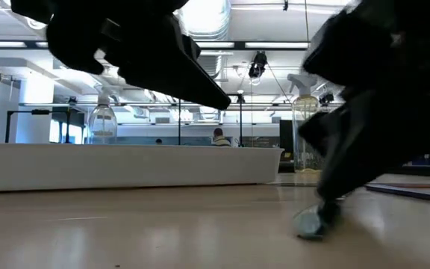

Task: Sort silverware
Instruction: Prepare the blue table knives, then put the blue table knife with the other blue table knife on the silverware tray

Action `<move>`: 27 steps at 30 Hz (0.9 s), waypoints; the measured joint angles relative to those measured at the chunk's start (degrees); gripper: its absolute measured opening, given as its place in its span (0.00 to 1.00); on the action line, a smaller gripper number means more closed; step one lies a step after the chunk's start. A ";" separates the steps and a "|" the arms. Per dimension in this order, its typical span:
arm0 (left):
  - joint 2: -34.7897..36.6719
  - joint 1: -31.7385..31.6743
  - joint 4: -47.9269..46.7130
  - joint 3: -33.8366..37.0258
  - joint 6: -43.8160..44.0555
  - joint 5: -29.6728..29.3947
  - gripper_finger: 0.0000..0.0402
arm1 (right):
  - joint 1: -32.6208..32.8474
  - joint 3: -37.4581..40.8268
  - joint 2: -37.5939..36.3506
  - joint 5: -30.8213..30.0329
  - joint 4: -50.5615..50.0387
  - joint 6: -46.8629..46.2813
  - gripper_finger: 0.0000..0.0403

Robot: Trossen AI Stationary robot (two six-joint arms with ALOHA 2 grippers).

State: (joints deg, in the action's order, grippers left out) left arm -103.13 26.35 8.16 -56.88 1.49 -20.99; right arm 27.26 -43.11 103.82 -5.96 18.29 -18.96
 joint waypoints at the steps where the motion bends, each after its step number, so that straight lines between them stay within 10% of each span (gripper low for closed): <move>1: 0.08 0.28 -0.44 0.00 0.18 0.14 0.16 | -1.66 -0.05 0.16 0.00 0.13 0.56 0.00; 27: 1.69 -2.24 -12.63 5.85 9.86 -8.02 0.16 | -9.17 0.50 0.03 -19.85 4.70 9.55 0.00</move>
State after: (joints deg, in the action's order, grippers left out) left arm -101.44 24.11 -4.47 -51.03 11.36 -29.00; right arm 18.09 -42.61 103.85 -25.80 22.99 -9.41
